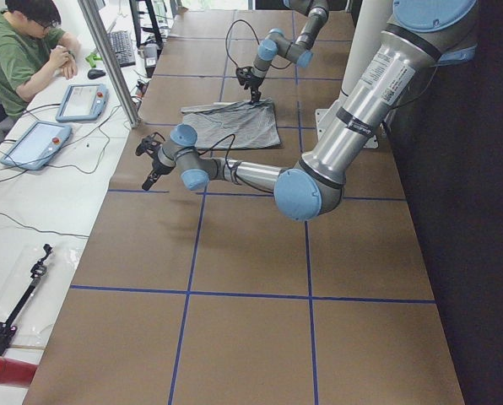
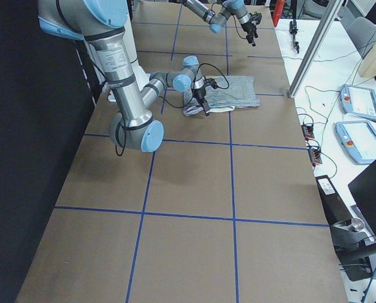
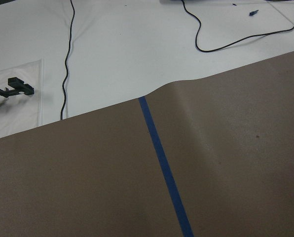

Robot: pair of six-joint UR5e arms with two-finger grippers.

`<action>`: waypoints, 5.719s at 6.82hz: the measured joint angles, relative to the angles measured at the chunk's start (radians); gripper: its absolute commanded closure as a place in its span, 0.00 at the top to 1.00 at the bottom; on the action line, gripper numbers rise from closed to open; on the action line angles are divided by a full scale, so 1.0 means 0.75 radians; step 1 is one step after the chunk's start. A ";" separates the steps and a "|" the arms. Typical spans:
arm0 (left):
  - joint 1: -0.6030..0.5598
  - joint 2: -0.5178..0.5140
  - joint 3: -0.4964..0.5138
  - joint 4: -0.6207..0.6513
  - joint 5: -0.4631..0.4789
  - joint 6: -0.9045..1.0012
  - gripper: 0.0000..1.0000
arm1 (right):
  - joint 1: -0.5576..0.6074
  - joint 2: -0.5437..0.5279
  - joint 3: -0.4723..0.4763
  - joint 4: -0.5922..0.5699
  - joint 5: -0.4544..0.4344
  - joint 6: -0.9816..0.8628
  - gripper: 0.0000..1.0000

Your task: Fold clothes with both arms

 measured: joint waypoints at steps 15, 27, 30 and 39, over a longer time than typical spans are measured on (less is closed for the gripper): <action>0.002 0.001 0.000 0.000 -0.019 0.000 1.00 | -0.097 0.088 0.027 0.004 0.039 0.082 0.00; 0.008 0.001 0.000 -0.003 -0.018 0.000 1.00 | -0.103 -0.131 0.199 0.011 -0.041 0.110 1.00; 0.012 0.001 -0.012 -0.011 -0.021 -0.020 1.00 | 0.030 0.096 0.031 0.001 0.020 0.104 1.00; 0.017 0.003 -0.034 -0.012 -0.088 -0.029 1.00 | 0.199 0.283 -0.356 -0.003 0.075 -0.090 1.00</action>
